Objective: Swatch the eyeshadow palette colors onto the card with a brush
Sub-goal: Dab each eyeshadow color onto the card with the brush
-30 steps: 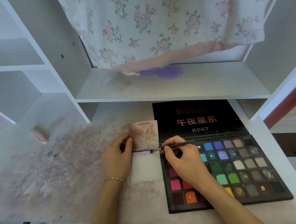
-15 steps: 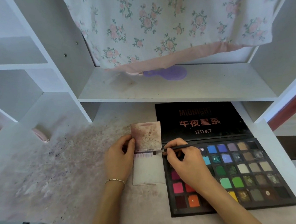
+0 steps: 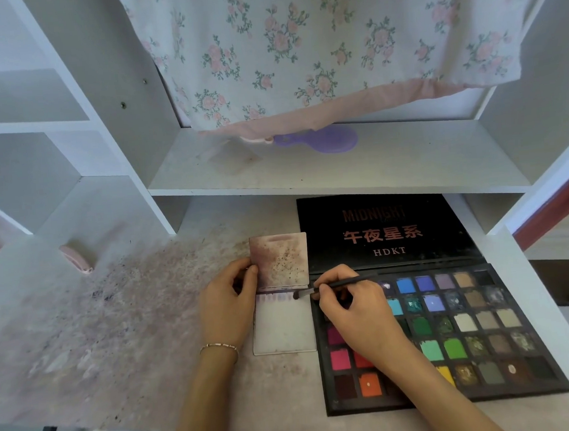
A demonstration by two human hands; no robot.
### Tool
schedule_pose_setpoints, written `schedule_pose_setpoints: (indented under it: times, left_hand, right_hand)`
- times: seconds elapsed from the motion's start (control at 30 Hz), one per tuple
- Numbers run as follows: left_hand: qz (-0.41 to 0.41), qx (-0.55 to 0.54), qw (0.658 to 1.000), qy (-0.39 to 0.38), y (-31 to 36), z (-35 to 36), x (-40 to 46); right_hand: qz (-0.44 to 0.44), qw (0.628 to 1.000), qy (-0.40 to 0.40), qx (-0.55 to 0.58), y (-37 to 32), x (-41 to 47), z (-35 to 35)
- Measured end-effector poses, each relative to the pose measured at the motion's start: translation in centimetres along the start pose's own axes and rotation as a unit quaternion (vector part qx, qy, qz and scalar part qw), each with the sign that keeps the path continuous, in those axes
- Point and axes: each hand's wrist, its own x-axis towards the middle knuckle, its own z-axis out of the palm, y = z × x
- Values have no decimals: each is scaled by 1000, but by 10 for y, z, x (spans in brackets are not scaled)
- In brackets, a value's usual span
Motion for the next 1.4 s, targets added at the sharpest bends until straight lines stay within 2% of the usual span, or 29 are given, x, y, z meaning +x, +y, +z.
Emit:
schedule_pose_setpoints:
  times: [0.47,0.63,0.8,1.0,1.17,1.4]
  left_hand:
    - [-2,-2,1000,-1,2,0,0]
    - [-2,0,1000,-1,3,0,0]
    - [-5,-3,1000,-4,3,0,-1]
    - [-12,-11,1000,-3,2,-1,-1]
    - [-32,-2,999,-17,9,0,1]
    - [-23,10,999,23,14,8,-4]
  right_hand:
    - [-8,1000,-9,-4,0,0,0]
    - [-6,1000,14,14,0,0,0]
    - [7,993,53,104,-1,-1,-7]
    - [11,986,103,131,4,-10,-26]
    - [18,981,148,120,8,-22,-48]
    - [40,970,229,78,26,-40,-81]
